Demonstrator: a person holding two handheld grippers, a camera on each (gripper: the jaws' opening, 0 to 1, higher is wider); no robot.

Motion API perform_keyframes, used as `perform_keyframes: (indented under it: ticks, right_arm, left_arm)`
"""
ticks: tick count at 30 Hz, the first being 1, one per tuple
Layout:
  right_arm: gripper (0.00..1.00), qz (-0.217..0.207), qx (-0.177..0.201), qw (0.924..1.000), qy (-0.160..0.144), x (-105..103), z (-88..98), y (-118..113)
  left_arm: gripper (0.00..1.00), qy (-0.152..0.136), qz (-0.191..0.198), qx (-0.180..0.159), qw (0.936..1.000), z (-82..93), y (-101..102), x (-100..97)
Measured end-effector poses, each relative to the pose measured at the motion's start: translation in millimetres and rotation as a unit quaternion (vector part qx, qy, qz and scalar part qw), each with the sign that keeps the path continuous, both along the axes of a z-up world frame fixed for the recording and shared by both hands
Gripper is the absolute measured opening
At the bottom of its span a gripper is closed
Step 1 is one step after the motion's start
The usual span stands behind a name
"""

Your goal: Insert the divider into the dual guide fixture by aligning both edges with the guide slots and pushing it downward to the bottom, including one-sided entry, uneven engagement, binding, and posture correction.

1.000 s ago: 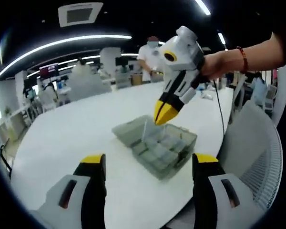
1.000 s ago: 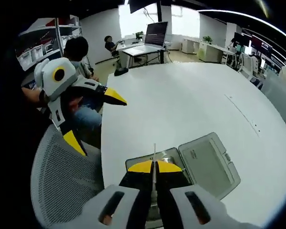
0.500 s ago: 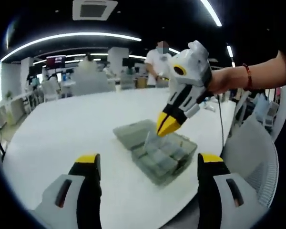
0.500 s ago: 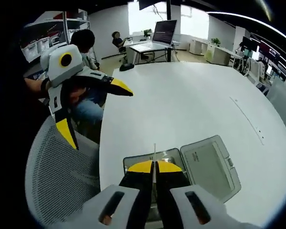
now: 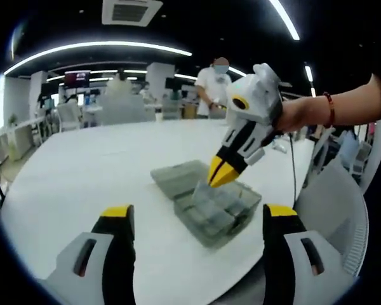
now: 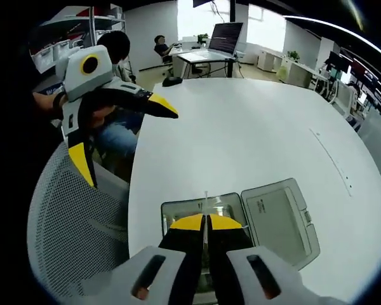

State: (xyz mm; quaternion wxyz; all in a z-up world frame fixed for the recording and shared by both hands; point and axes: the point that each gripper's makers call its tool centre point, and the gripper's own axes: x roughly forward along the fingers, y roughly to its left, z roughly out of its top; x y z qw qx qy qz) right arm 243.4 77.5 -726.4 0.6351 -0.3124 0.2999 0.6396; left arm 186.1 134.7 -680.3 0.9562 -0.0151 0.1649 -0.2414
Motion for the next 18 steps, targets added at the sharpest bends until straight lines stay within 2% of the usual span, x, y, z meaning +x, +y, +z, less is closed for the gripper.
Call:
perform_keyframes:
  ticks: [2, 10, 18]
  right_arm:
    - [0.00, 0.001, 0.000, 1.0000, 0.002, 0.1, 0.0, 1.3]
    - [0.00, 0.051, -0.018, 0.9982, -0.024, -4.2, -4.3, 6.2]
    - [0.00, 0.082, -0.046, 0.9948, -0.038, -4.7, -12.9, 10.9]
  left_arm:
    - [0.82, 0.002, 0.001, 0.000, 1.0000, -0.2, -0.4, 0.0]
    - [0.81, 0.005, -0.003, 0.000, 1.0000, -1.9, -0.6, 0.6]
    - [0.81, 0.006, -0.002, -0.004, 1.0000, -0.6, -0.6, -0.7]
